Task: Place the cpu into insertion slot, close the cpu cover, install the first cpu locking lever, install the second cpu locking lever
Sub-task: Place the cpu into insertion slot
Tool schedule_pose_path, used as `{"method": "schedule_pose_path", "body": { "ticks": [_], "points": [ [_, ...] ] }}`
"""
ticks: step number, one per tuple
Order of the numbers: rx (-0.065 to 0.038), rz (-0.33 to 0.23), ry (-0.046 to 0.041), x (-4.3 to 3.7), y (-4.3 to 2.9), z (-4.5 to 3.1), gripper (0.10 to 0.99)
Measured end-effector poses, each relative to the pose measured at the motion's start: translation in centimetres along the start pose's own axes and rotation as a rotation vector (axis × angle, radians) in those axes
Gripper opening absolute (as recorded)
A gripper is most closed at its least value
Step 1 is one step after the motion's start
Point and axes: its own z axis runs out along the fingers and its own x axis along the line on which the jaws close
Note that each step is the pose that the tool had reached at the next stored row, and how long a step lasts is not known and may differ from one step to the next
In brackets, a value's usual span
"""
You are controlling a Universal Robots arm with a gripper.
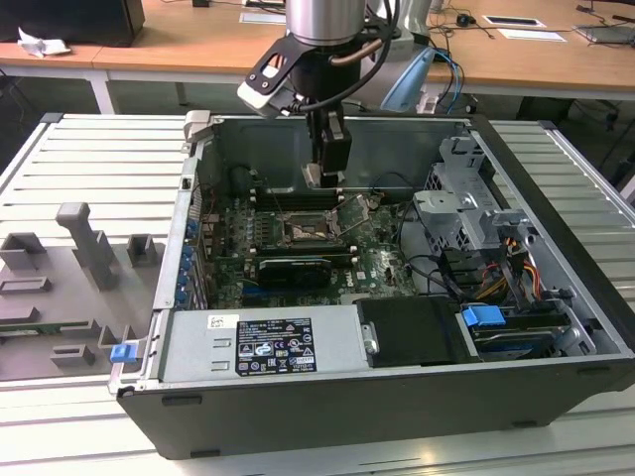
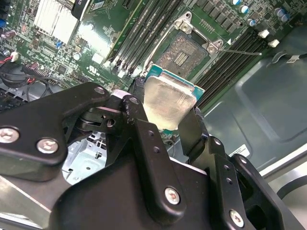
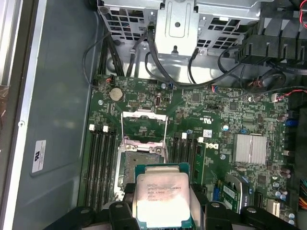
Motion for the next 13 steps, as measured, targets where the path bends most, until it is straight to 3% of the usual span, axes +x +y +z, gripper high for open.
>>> {"method": "schedule_pose_path", "body": {
  "ticks": [13],
  "points": [
    [0.000,0.000,0.0001,-0.01,-0.07,0.78,0.529]
  ]
}}
